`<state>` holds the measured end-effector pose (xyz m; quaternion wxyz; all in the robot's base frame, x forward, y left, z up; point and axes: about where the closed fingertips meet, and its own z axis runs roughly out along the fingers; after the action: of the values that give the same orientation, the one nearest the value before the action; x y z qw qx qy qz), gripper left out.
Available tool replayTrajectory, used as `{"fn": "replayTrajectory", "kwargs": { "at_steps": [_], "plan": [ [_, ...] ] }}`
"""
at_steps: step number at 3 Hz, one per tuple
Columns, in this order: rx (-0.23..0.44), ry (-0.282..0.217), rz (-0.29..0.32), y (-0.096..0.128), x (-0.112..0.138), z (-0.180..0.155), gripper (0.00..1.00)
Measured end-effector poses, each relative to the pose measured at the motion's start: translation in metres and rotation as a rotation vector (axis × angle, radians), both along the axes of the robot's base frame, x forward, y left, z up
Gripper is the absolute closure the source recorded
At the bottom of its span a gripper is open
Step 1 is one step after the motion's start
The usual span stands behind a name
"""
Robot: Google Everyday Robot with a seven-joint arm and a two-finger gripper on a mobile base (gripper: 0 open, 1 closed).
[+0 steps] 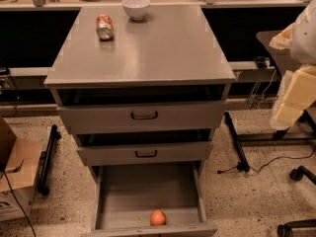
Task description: Pick orange from bottom drawer and place on counter
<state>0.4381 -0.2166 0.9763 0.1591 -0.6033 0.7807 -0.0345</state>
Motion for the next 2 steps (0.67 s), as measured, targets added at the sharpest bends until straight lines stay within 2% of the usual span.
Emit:
{"fn": "replayTrajectory", "kwargs": {
  "at_steps": [1,2],
  "plan": [
    [0.0,0.0,0.0,0.0,0.0,0.0,0.0],
    [0.031,0.0,-0.06,0.0034,-0.0006,-0.0051,0.0]
  ]
}}
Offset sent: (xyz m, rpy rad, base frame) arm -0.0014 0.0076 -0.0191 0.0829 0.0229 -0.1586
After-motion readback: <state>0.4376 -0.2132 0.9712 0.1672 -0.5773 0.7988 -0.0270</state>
